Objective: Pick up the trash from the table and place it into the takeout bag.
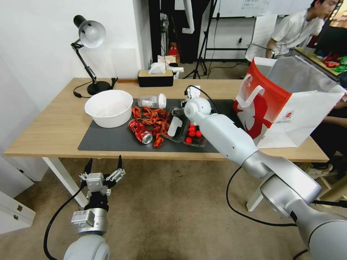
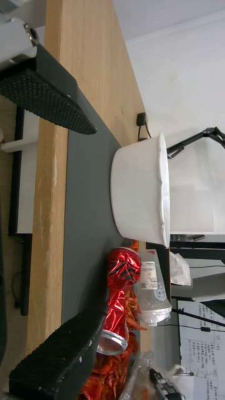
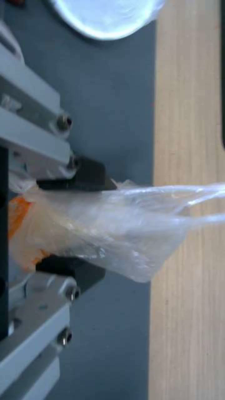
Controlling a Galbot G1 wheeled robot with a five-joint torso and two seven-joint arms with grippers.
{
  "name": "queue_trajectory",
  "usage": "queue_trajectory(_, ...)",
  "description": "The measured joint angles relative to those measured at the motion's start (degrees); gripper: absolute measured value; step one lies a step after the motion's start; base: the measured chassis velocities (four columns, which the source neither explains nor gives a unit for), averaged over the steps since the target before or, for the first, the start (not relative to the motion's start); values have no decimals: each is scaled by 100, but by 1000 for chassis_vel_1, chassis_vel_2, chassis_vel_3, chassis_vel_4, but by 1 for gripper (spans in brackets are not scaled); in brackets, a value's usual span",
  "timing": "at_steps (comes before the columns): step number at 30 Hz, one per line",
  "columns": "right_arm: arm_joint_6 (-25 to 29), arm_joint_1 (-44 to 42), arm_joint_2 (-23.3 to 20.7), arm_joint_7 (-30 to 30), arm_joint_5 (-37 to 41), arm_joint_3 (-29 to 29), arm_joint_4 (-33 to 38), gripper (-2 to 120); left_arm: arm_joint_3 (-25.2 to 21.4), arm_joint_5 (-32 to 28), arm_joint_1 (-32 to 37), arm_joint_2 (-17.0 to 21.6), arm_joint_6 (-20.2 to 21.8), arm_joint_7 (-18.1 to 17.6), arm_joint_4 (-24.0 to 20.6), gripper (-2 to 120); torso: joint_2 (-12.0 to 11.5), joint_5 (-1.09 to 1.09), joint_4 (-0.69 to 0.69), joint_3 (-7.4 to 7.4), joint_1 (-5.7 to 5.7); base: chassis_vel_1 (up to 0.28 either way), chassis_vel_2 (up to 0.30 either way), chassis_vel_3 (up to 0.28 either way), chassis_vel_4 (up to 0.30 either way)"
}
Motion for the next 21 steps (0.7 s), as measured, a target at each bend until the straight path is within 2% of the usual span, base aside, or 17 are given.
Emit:
queue_trajectory(2,108,-3,-53,-115,-50,42,72,19,1,3,4,-1,0,0,-1,100,0,0,1,0,0,0,0,0,0)
queue_trajectory(3,108,-3,-53,-115,-50,42,72,19,1,3,4,-1,0,0,-1,100,0,0,1,0,0,0,0,0,0)
queue_trajectory(6,370,-2,-258,-314,-179,53,365,3,1,4,1,3,0,0,-11,100,0,0,0,0,0,0,0,0,0)
queue_trajectory(8,410,-2,-365,-379,-228,52,548,0,2,4,-2,5,0,-1,-11,100,0,1,-1,0,0,0,0,0,0)
queue_trajectory(17,536,126,-805,-558,-481,-61,1388,0,41,13,-26,2,0,-5,-13,100,0,1,0,0,0,0,0,0,0)
queue_trajectory(21,802,246,-1015,-602,-722,-57,1788,0,33,15,-15,1,-1,-8,-27,100,0,0,1,0,0,0,0,0,0)
